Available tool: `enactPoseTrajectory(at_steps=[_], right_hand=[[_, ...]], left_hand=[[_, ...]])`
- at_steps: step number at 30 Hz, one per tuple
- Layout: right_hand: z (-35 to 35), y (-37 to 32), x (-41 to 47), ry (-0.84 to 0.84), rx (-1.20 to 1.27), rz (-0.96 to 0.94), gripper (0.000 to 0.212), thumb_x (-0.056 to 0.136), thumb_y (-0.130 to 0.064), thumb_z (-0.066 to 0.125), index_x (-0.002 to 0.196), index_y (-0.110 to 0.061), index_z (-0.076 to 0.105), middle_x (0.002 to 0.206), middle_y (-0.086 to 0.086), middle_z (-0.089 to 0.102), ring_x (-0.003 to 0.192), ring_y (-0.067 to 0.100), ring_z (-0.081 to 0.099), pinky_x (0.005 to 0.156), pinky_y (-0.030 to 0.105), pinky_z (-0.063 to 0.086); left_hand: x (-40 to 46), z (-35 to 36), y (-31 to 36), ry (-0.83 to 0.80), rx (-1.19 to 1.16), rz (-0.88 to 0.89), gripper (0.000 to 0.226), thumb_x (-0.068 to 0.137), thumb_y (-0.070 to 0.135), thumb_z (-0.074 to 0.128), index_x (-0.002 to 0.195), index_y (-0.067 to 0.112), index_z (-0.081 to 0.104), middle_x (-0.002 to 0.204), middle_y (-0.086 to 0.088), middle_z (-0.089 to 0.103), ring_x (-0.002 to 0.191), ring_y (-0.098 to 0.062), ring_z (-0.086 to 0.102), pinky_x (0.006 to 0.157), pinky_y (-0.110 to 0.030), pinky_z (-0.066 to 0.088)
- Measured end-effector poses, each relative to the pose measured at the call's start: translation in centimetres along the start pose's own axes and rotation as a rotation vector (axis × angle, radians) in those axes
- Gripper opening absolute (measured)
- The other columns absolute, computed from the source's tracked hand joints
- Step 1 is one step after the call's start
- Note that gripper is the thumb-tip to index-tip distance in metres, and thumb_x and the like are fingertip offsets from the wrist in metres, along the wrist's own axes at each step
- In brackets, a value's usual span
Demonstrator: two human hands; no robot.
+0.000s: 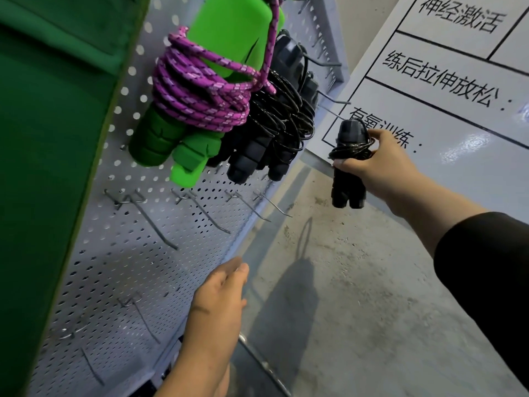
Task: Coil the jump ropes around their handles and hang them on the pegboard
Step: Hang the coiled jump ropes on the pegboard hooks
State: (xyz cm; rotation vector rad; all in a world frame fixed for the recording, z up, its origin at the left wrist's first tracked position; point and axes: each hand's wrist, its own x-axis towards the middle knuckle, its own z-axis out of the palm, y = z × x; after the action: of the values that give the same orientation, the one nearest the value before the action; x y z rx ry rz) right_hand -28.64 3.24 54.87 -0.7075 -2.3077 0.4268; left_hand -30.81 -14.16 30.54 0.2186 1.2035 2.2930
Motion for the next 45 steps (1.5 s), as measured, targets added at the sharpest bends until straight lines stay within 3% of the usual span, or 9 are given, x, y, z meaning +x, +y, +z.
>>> enactPoseTrajectory(at_steps=[7,13,16,20,25,28,32,36,45], right_hand=[[0.9,0.1,1.0,-0.004,0.021,0.026,0.08,0.081,-0.029,0.084,0.144,-0.025,0.036,0.118,0.006,0.062,0.103,0.026,0.064,0.085,0.042,0.055],[1.8,0.3,1.7,-0.011,0.126,0.028,0.083,0.079,-0.027,0.084,0.146,-0.028,0.035,0.118,0.005,0.066,0.106,0.026,0.067,0.096,0.052,0.054],[2.7,0.3,1.9,-0.047,0.13,0.025,0.082,0.073,-0.03,0.085,0.141,-0.033,0.039,0.118,0.006,0.066,0.106,0.027,0.067,0.094,0.054,0.055],[3.9,0.0,2.3,-0.058,0.15,0.009,0.072,0.082,-0.023,0.081,0.14,-0.029,0.039,0.116,0.006,0.066,0.105,0.026,0.067,0.093,0.053,0.055],[4.9,-0.8,2.9,-0.066,0.203,0.011,0.071,0.083,-0.021,0.081,0.138,-0.026,0.036,0.118,0.007,0.065,0.104,0.024,0.068,0.094,0.05,0.056],[5.7,-1.1,3.1,-0.031,0.222,0.002,0.065,0.086,-0.018,0.078,0.131,-0.026,0.034,0.115,0.005,0.063,0.103,0.022,0.067,0.094,0.049,0.057],[6.7,-0.7,3.0,0.044,0.245,-0.015,0.064,0.087,-0.019,0.076,0.137,-0.025,0.036,0.111,-0.002,0.062,0.102,0.017,0.064,0.089,0.04,0.057],[7.0,-0.5,2.7,0.072,0.262,-0.032,0.07,0.089,-0.019,0.075,0.147,-0.024,0.036,0.112,-0.004,0.063,0.098,0.01,0.064,0.074,0.023,0.05],[7.1,-0.8,2.4,0.074,0.24,-0.021,0.071,0.088,-0.022,0.076,0.144,-0.023,0.033,0.107,-0.007,0.06,0.09,0.003,0.06,0.063,0.017,0.045]], left_hand=[[0.1,-0.4,0.4,0.019,0.003,0.041,0.022,0.101,0.031,0.06,0.121,0.025,0.067,0.124,0.009,0.07,0.112,-0.005,0.066,0.098,-0.04,0.054],[0.2,-0.4,0.3,0.032,-0.029,0.022,0.022,0.087,0.041,0.07,0.104,0.028,0.066,0.123,0.005,0.069,0.111,-0.009,0.067,0.102,-0.044,0.053],[0.3,-0.5,-0.1,0.03,-0.044,0.011,0.009,0.098,0.032,0.063,0.106,0.027,0.066,0.121,0.006,0.07,0.11,-0.009,0.067,0.102,-0.043,0.053],[0.3,-0.6,-0.1,0.035,-0.049,0.005,0.017,0.102,0.031,0.056,0.116,0.03,0.066,0.124,0.011,0.069,0.11,-0.006,0.066,0.102,-0.04,0.052],[0.1,-1.3,0.5,0.049,-0.033,-0.014,0.049,0.076,0.055,0.066,0.119,0.029,0.067,0.119,0.01,0.071,0.104,-0.005,0.068,0.1,-0.04,0.051],[0.5,-1.7,0.7,0.028,-0.077,-0.01,0.022,0.098,0.032,0.064,0.119,0.025,0.068,0.118,0.009,0.07,0.111,-0.004,0.065,0.097,-0.032,0.051],[0.6,-1.8,1.0,0.03,-0.09,0.001,0.018,0.101,0.023,0.058,0.116,0.025,0.068,0.116,0.008,0.071,0.108,0.0,0.065,0.098,-0.031,0.051],[0.6,-1.7,0.6,0.035,-0.053,-0.009,0.013,0.095,0.035,0.067,0.107,0.03,0.071,0.111,0.013,0.073,0.106,-0.004,0.067,0.102,-0.038,0.051],[0.1,-1.4,0.8,0.027,-0.001,-0.024,0.031,0.085,0.05,0.068,0.109,0.031,0.07,0.111,0.014,0.073,0.103,-0.006,0.068,0.1,-0.042,0.051]])
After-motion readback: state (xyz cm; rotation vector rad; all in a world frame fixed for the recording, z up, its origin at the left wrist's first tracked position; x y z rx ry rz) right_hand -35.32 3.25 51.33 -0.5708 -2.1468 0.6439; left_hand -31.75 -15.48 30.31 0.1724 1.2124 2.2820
